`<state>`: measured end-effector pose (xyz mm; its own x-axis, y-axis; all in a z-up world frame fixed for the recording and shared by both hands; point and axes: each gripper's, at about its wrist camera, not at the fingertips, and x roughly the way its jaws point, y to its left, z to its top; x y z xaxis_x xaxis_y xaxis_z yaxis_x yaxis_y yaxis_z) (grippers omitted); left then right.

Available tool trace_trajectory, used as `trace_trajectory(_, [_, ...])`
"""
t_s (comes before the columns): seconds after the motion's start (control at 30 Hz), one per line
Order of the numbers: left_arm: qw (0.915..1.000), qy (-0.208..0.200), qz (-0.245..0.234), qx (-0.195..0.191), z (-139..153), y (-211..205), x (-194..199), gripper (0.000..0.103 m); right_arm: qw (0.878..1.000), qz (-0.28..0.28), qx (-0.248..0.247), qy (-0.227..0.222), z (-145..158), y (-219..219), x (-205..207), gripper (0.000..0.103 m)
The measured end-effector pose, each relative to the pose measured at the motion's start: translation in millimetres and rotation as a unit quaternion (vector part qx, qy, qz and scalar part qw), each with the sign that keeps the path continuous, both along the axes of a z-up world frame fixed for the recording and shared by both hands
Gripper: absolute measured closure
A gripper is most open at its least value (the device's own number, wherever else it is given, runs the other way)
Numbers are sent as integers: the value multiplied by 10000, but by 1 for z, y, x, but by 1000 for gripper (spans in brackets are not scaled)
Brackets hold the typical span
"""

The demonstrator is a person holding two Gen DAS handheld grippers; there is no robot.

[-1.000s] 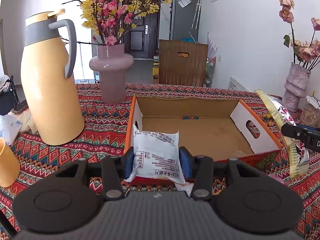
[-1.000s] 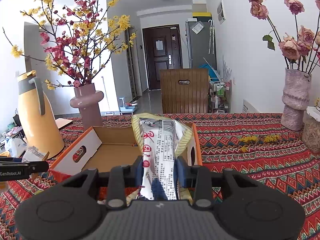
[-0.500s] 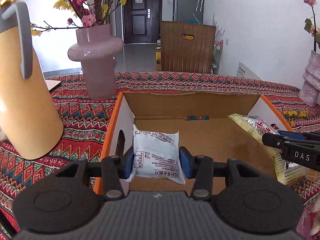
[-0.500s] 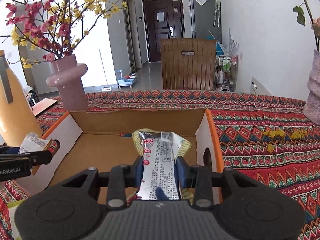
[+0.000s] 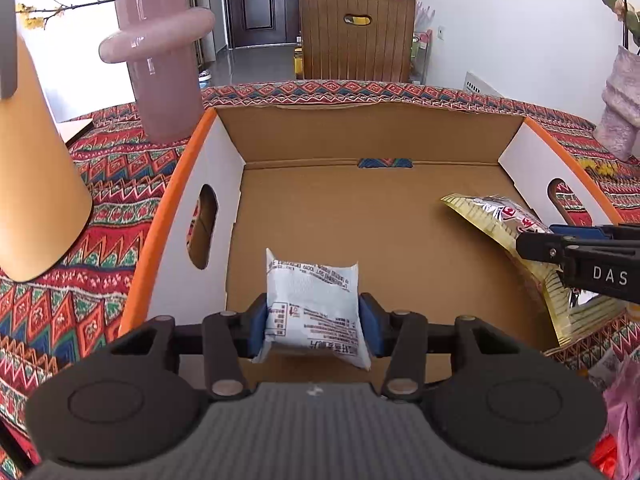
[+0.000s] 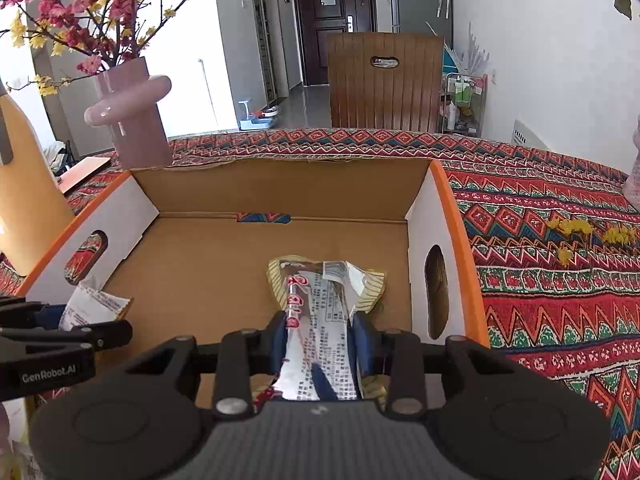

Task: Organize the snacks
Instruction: 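Carry both packets into the cardboard box and open both grippers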

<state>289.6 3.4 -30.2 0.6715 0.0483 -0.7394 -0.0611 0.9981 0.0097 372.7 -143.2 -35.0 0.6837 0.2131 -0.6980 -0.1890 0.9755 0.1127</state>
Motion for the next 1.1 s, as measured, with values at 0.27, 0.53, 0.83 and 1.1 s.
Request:
trace_trajectory(0.27, [9999,80,-48,-76,-1,1,-16,55,9999,102,-105,50,-1,2,-19,69])
trace_trajectory(0.53, [9996,-236,-55,-114,14,-2,-35,51,9999,68,-30,-68,6,0,-38,64])
trace_trajectory(0.83, [9944,-1044,-19,-136,53,0,-71,6,9966,-119,264,-774,42,-14,-79,16])
trace_trajectory(1.1, [9863,-1629,-56,-260,68,8,-119,0,9903,-181,378,-1321,61,-22,-139,0])
